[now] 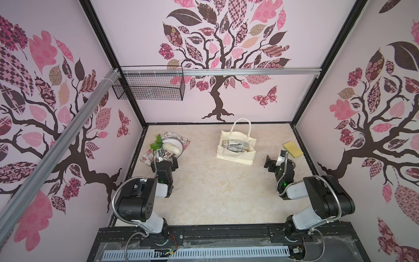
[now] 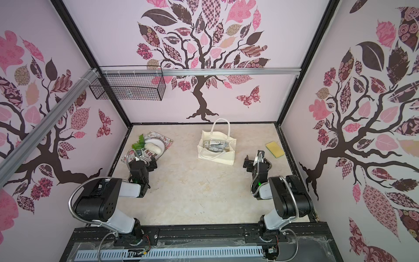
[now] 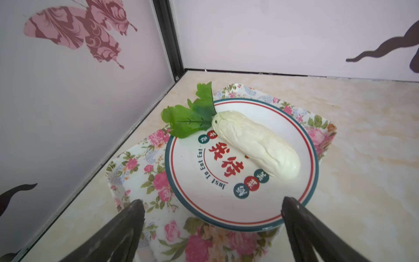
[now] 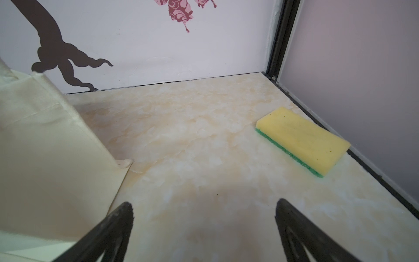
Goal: Put the compass set into the canvas bag
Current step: Reset both arms
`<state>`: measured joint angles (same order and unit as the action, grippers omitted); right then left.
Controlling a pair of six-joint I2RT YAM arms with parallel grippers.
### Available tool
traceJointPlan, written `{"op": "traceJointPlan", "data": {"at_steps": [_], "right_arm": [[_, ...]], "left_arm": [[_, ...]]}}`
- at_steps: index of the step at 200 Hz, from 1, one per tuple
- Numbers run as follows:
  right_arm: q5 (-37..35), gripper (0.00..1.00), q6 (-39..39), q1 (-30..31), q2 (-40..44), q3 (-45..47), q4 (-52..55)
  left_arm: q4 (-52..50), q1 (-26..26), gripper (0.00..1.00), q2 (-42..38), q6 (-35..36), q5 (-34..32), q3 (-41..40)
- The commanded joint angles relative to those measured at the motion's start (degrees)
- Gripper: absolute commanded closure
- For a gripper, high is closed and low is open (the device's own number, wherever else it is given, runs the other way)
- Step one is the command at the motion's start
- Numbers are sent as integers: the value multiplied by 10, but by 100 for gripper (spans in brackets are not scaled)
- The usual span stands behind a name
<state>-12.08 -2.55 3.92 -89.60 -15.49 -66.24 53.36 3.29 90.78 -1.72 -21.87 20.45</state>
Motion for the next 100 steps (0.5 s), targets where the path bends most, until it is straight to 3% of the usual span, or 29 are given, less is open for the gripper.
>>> {"op": "traceJointPlan", "data": {"at_steps": [1, 100], "right_arm": [[18, 0, 0, -4, -1, -7, -10], [18, 0, 0, -4, -2, -8, -10]], "left_arm": [[56, -4, 3, 7, 3, 16, -9], [52, -4, 3, 5, 2, 16, -8]]}}
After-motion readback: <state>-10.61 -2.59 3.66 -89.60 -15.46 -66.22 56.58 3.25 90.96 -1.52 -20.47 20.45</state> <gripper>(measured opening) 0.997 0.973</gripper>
